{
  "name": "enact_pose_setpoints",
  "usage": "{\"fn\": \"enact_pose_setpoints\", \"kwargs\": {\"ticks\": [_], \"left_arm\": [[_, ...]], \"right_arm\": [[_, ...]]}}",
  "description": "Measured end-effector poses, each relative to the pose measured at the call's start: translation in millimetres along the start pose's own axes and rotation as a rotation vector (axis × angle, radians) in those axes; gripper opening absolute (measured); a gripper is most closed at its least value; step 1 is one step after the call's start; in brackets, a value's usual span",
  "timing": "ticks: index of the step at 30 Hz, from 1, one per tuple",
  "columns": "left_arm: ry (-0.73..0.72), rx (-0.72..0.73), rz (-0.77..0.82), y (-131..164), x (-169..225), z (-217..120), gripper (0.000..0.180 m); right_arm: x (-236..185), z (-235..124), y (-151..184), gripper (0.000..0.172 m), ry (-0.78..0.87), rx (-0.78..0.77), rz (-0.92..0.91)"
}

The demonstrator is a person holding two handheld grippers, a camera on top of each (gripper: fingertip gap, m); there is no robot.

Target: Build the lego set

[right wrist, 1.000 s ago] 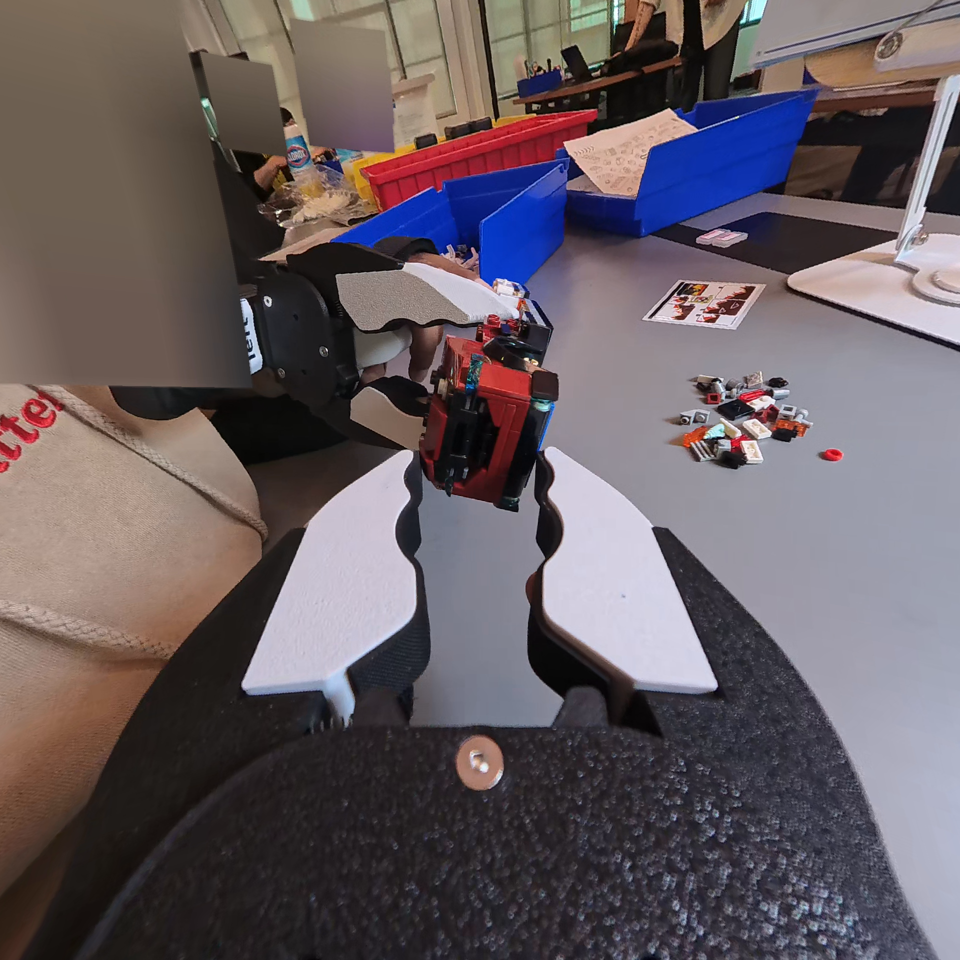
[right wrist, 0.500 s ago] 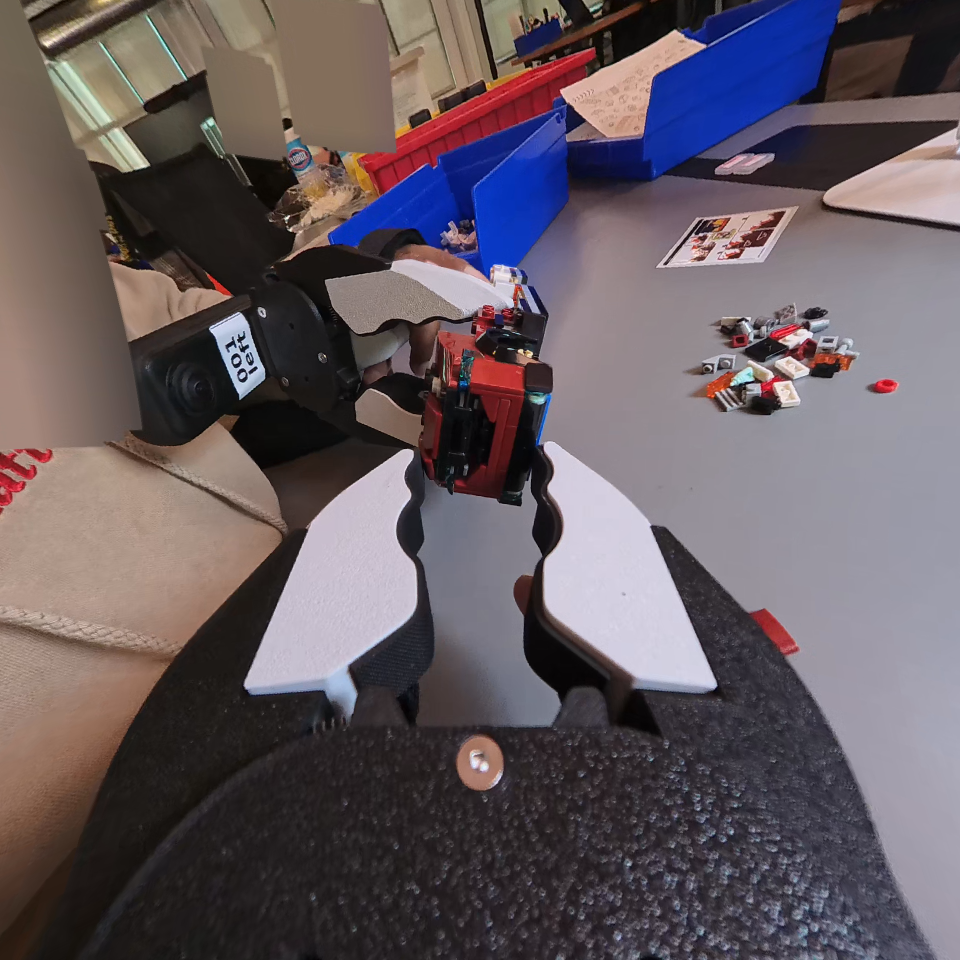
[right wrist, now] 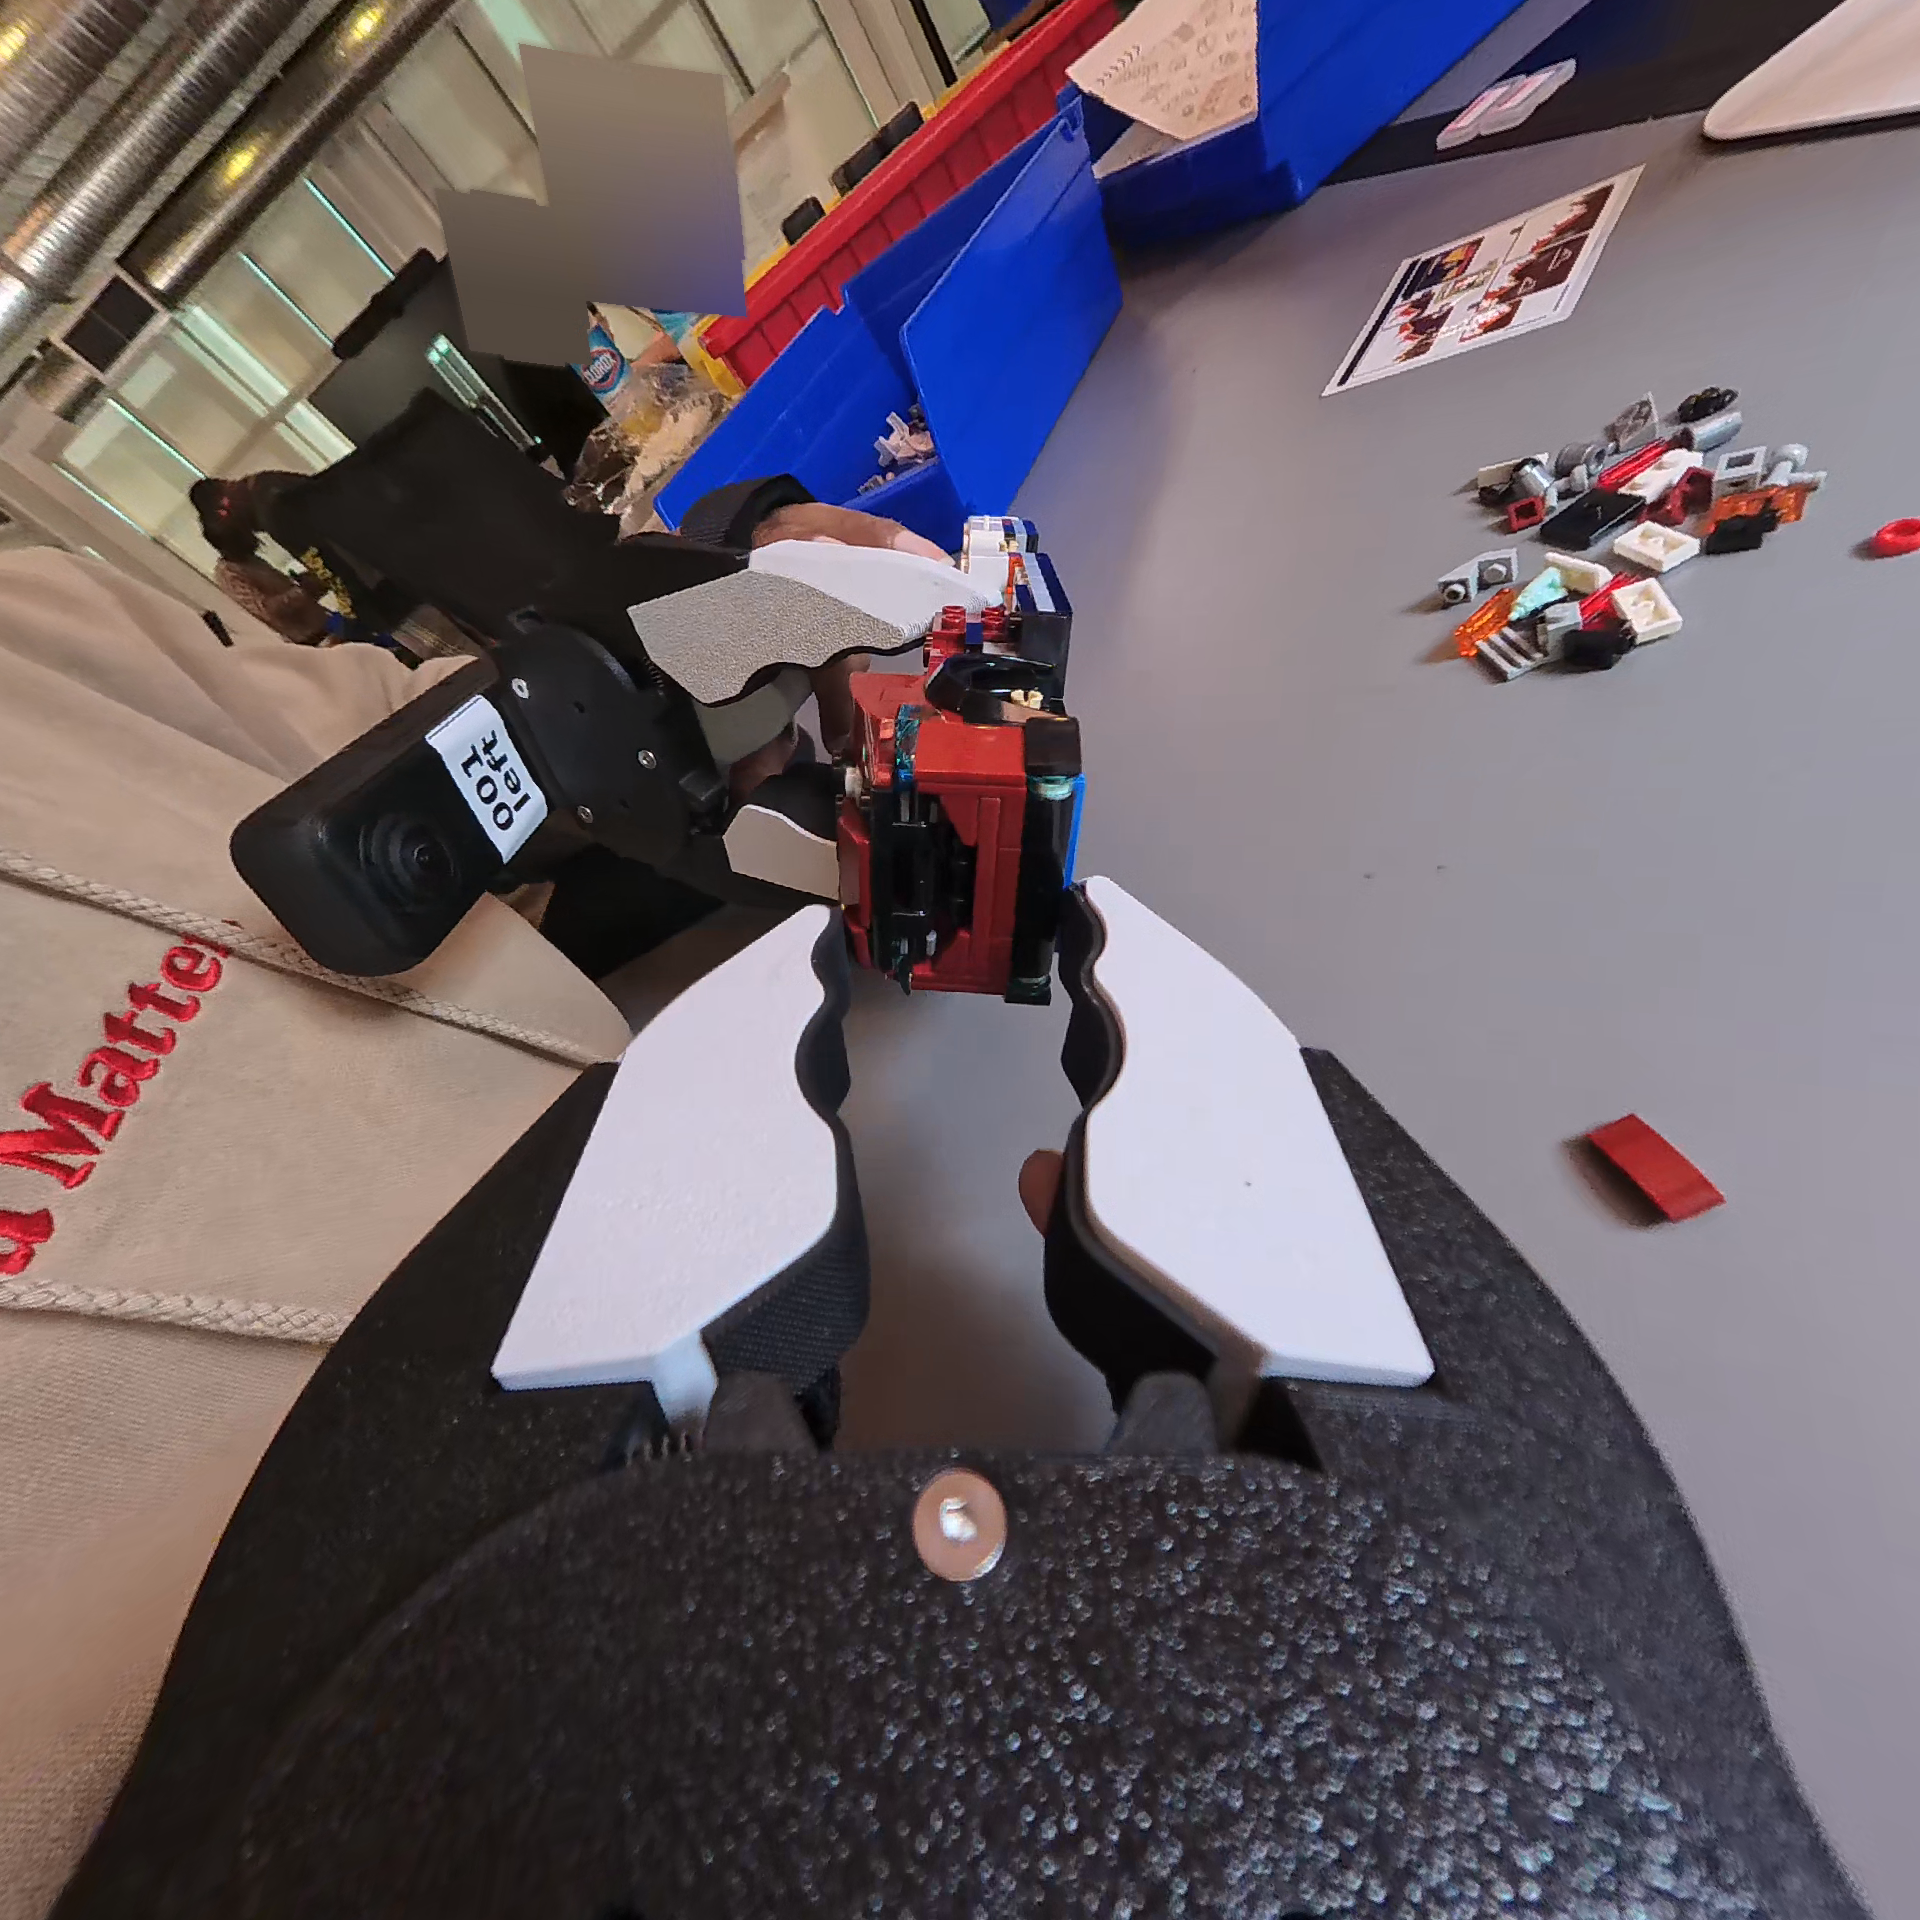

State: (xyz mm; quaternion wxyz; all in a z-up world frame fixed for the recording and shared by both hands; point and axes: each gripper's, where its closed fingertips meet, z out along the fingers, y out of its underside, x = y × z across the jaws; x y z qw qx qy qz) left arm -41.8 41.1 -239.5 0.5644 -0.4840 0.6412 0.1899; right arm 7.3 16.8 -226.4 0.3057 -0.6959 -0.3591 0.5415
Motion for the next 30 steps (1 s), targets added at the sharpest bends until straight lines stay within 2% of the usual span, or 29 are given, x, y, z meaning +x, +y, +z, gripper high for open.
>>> {"fn": "enact_pose_setpoints", "kwargs": {"ticks": [30], "left_arm": [[-0.004,-0.02,-0.024,4.3,-3.4,-1.8,0.058]], "right_arm": [[-2.7,4.3,-5.8,0.039,0.017,0.03,0.008]]}}
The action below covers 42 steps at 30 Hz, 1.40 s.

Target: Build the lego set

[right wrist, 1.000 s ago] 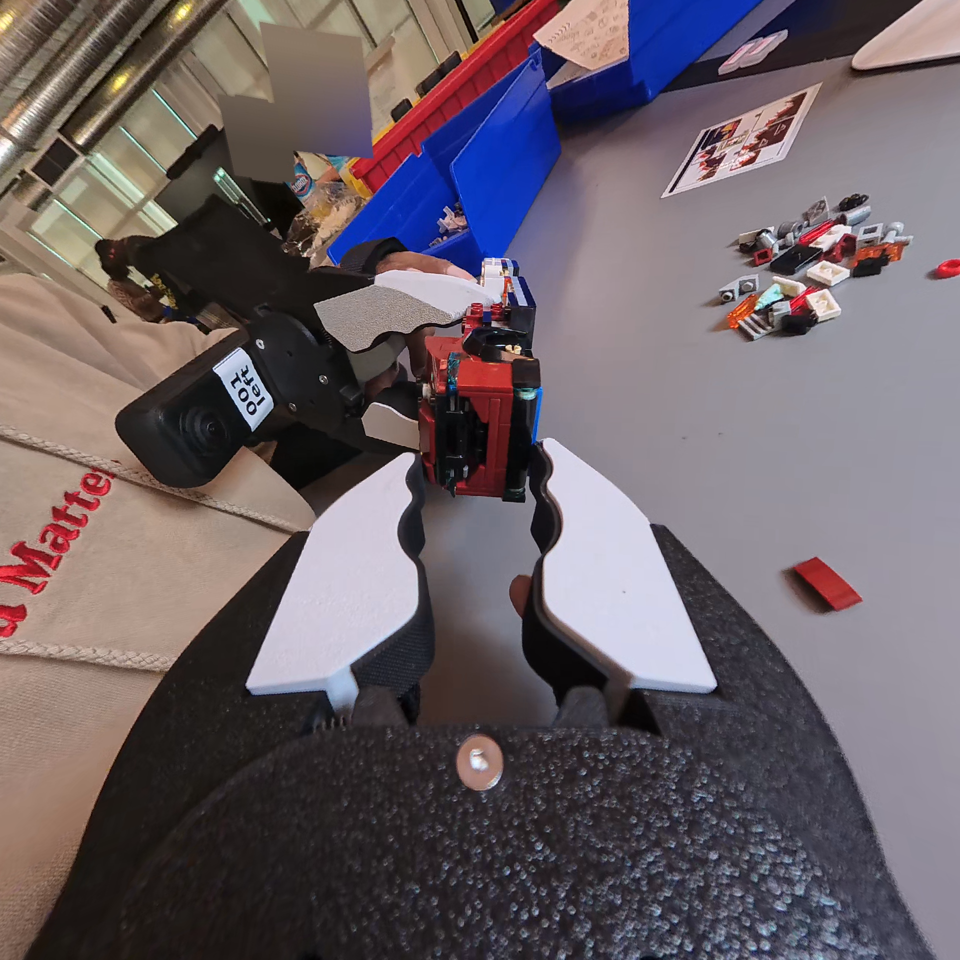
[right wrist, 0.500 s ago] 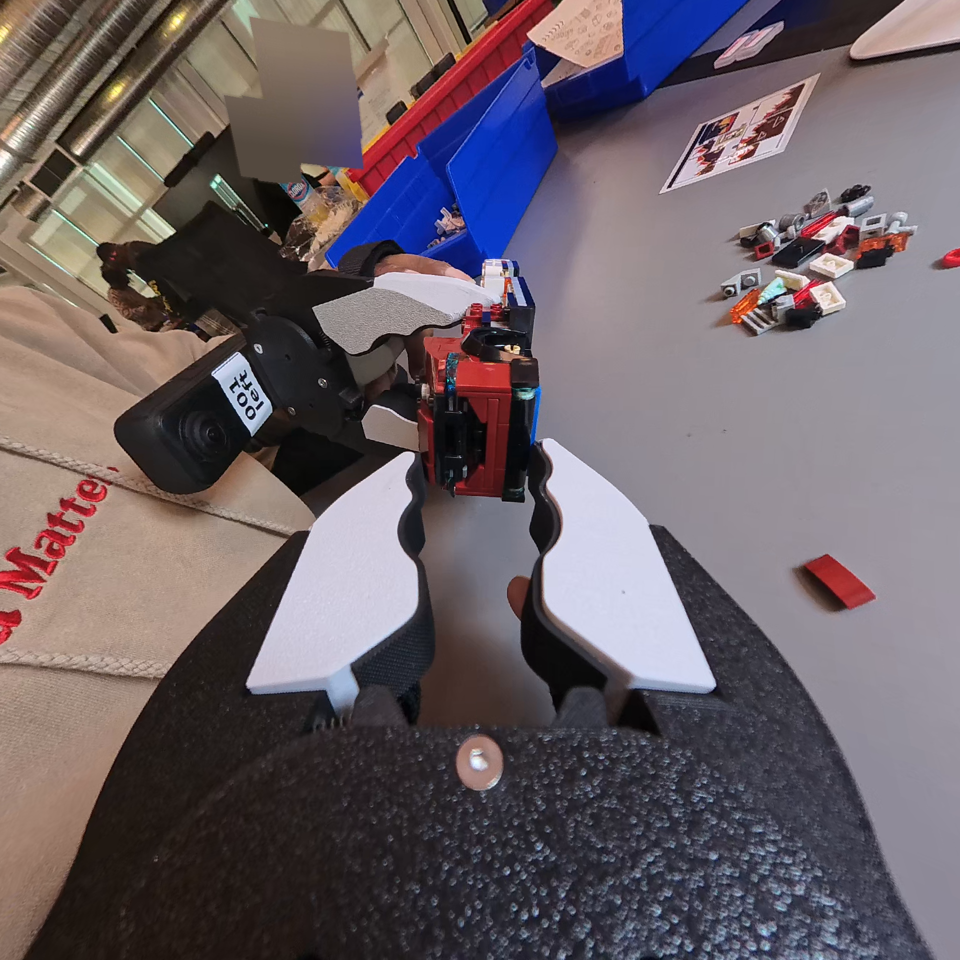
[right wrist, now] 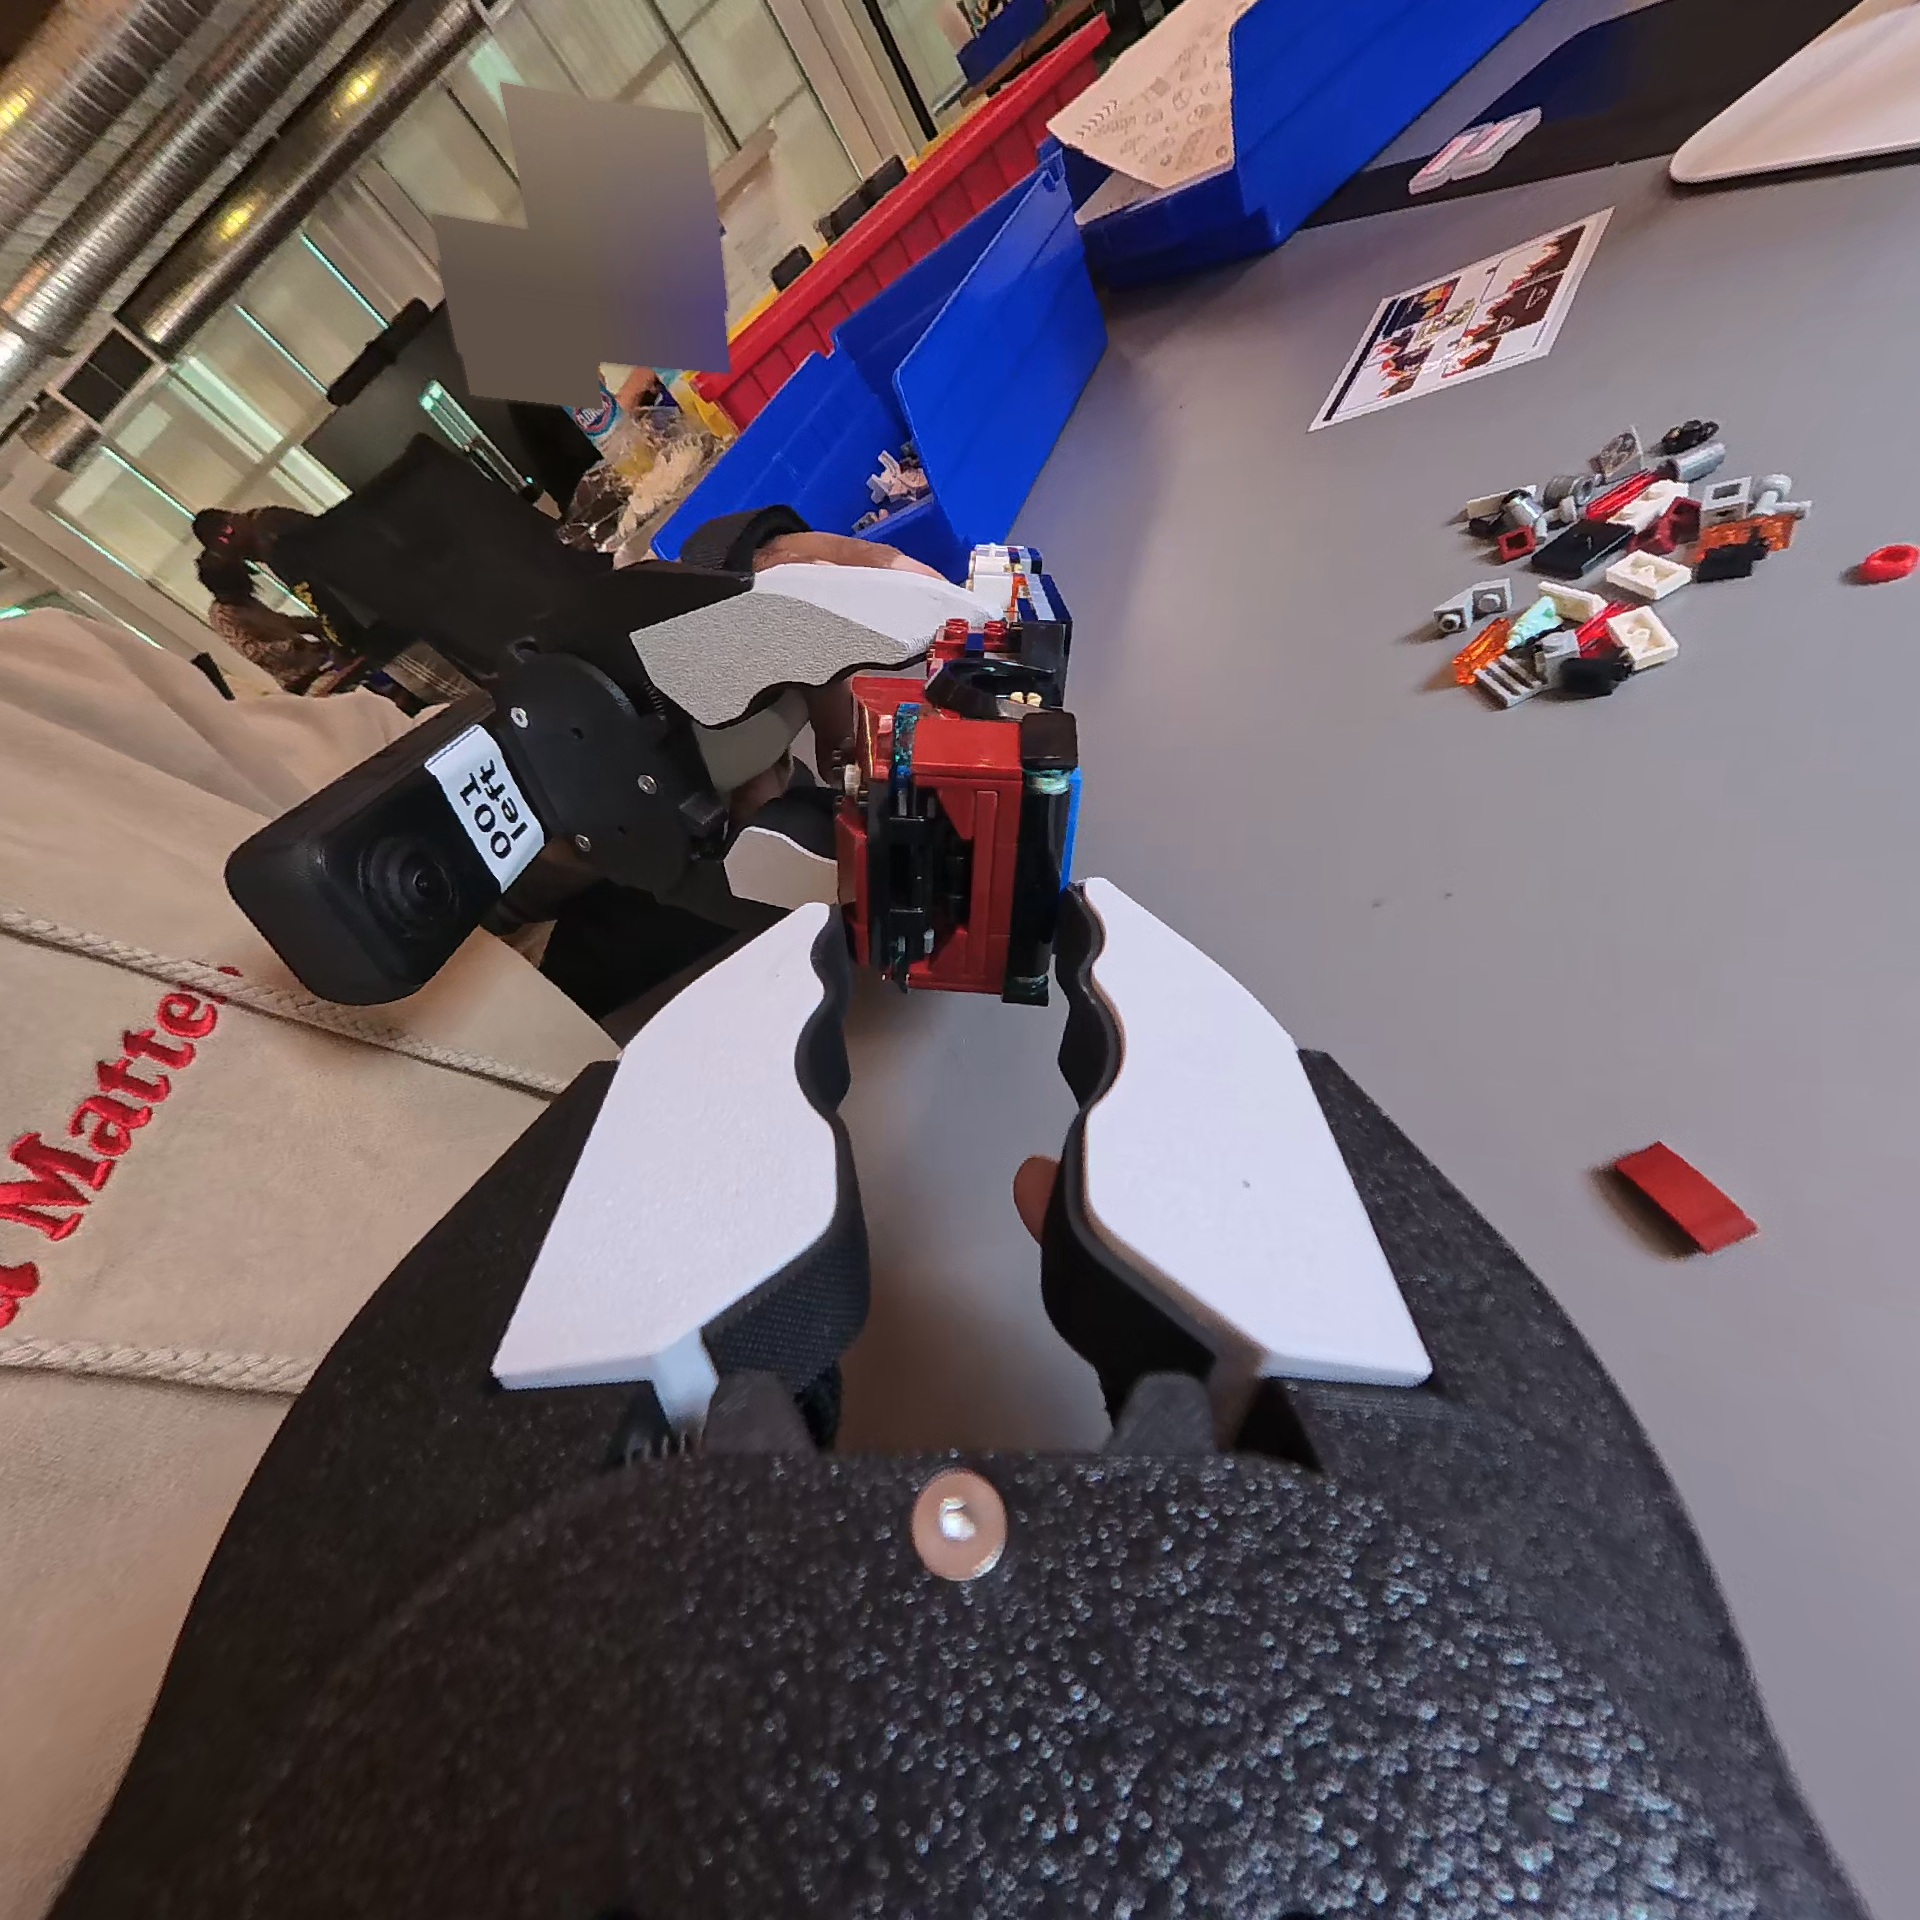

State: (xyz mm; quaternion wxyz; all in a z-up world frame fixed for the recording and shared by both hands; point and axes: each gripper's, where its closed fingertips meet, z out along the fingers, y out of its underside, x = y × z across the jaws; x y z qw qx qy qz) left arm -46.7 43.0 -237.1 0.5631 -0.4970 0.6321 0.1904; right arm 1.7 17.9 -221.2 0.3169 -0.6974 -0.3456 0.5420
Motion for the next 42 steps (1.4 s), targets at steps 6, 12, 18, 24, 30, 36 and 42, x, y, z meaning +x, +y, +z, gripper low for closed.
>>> {"fn": "enact_pose_setpoints", "kwargs": {"ticks": [6,12,18,24,30,36,42], "left_arm": [[0.007,0.057,-0.108,-4,-12,-3,0.059],[0.056,0.028,-0.123,4,-11,-2,0.059],[0.279,-0.049,-0.198,7,13,-4,0.059],[0.687,-0.155,-0.344,11,59,-21,0.059],[0.875,-0.218,-0.455,9,73,-24,0.06],[0.915,-0.283,-0.488,17,73,-23,0.076],[0.948,-0.277,-0.522,15,76,-25,0.072]], "right_arm": [[-7,-4,-5,0.049,-0.007,-0.04,-0.098],[34,-48,-2,0.034,0.167,-0.333,-0.365],[95,-54,18,0.029,0.26,-0.694,-0.566],[113,-45,28,0.026,0.19,-0.852,-0.548],[120,-42,32,0.024,0.182,-0.886,-0.535],[117,-41,34,0.02,0.176,-0.889,-0.582],[114,-36,36,0.008,0.154,-0.888,-0.584]]}}
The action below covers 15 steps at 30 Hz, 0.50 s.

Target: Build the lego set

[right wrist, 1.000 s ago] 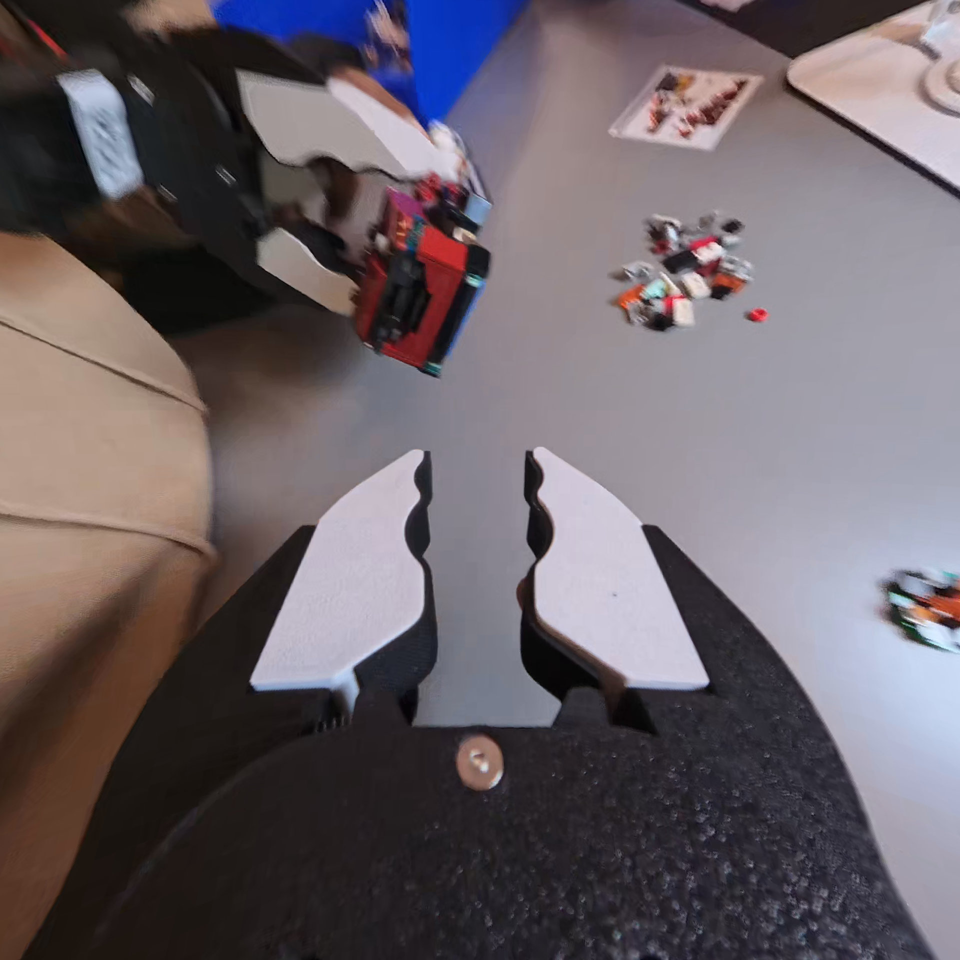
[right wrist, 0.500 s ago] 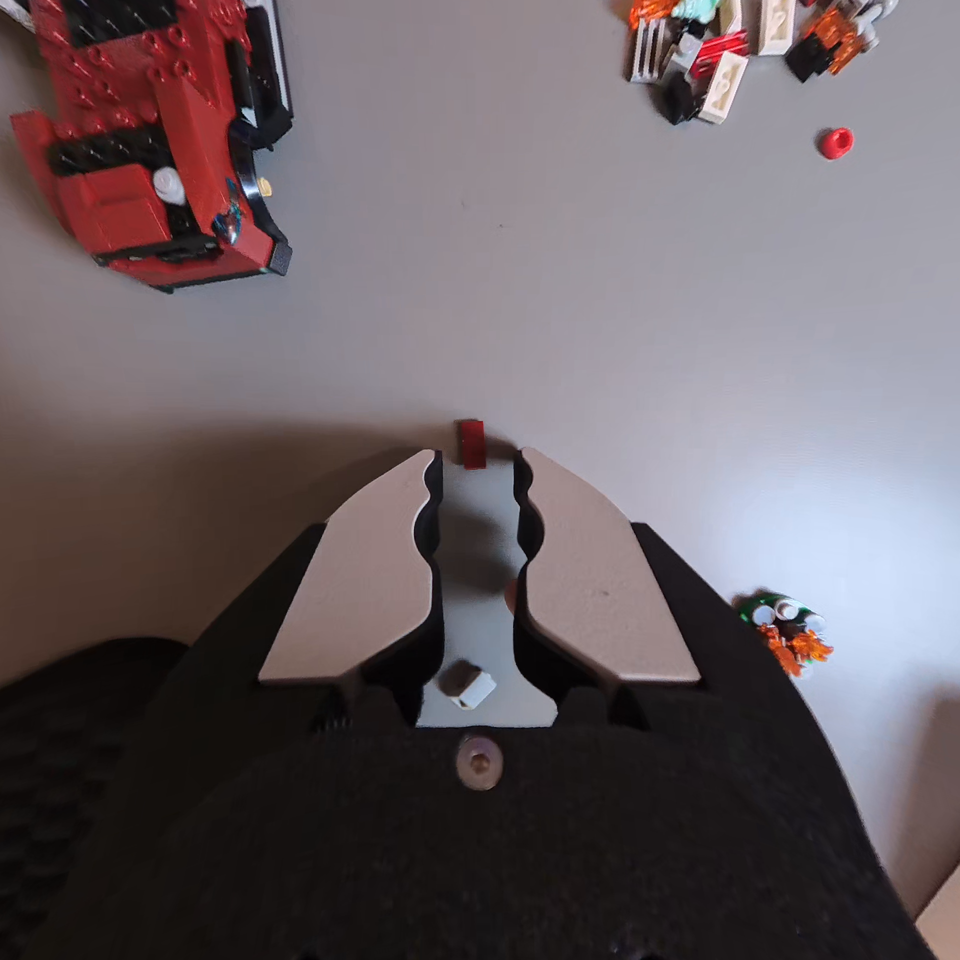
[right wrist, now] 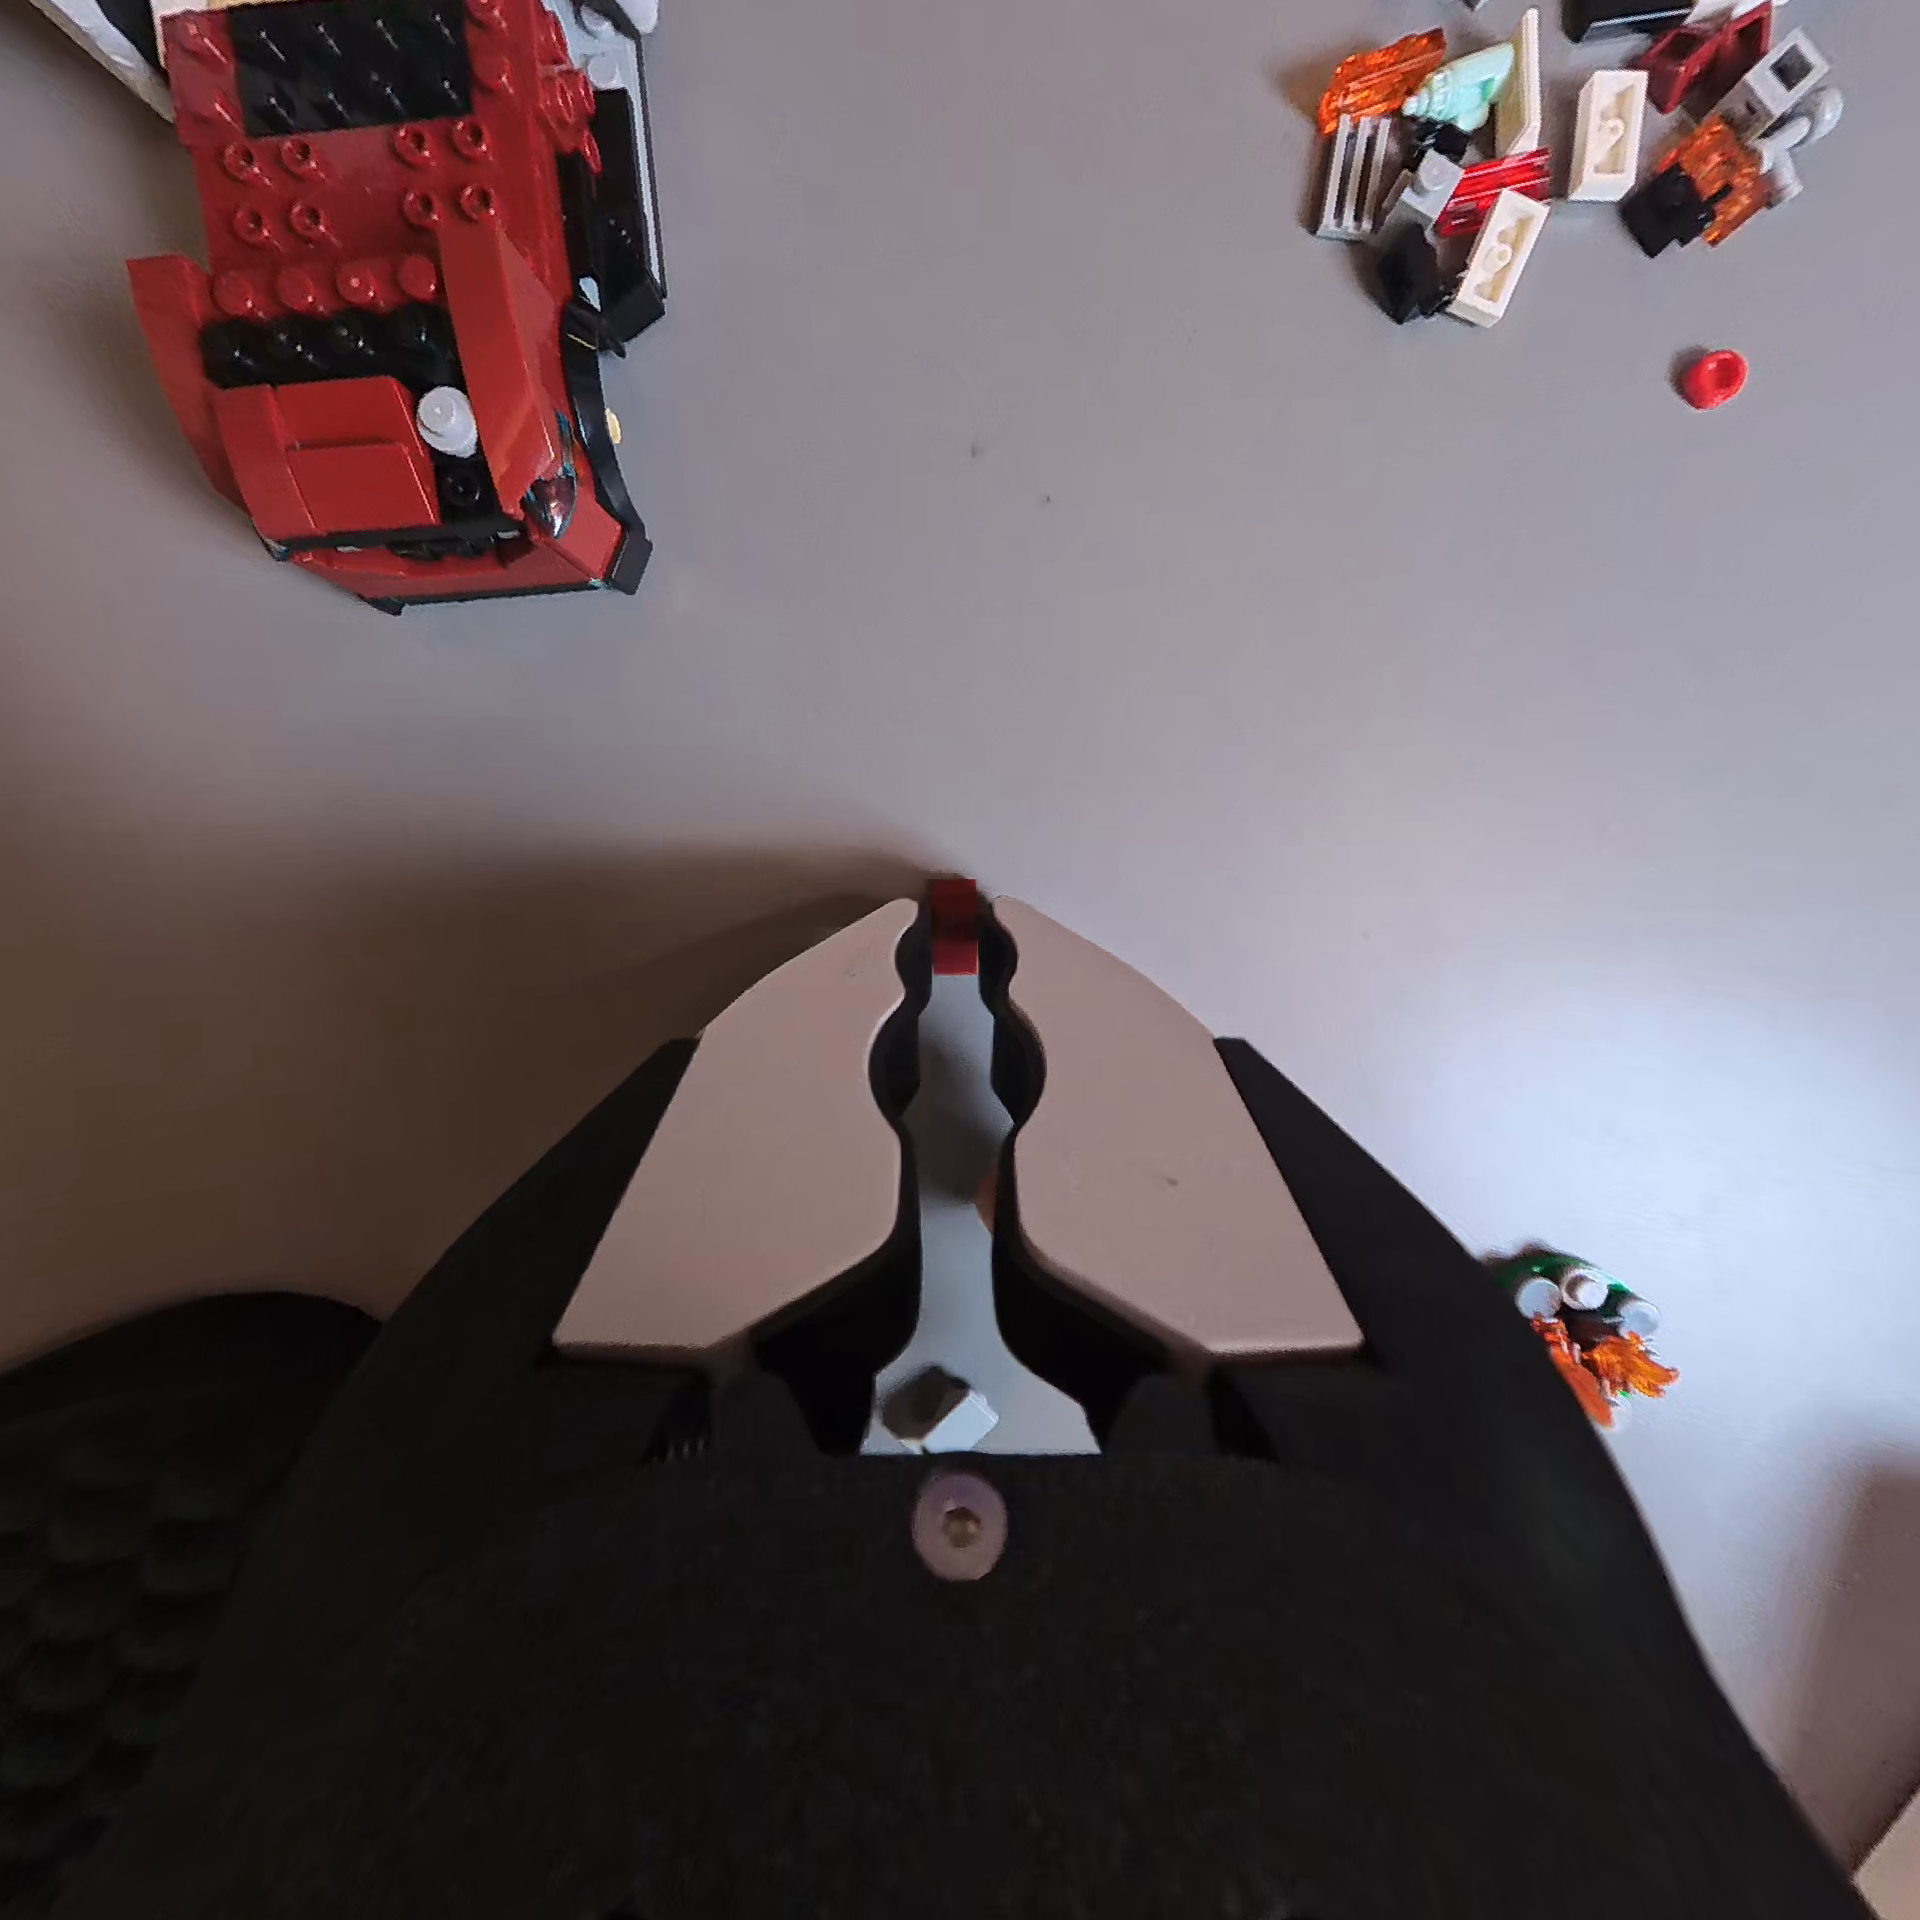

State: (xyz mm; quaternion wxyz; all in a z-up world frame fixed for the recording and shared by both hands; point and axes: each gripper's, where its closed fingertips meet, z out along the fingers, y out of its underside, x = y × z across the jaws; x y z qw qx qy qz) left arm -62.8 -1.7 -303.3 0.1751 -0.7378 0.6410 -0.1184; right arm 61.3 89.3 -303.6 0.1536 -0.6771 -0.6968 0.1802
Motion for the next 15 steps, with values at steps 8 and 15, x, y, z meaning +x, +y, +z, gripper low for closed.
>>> {"fn": "enact_pose_setpoints", "kwargs": {"ticks": [8,15], "left_arm": [[-0.003,0.045,-0.02,-2,0,1,0.069],[-0.015,0.085,-0.026,-5,0,1,0.068]], "right_arm": [[-13,-6,-8,0.008,0.003,0.099,0.033],[-54,-27,-71,0.008,-0.005,0.274,-0.012]]}}
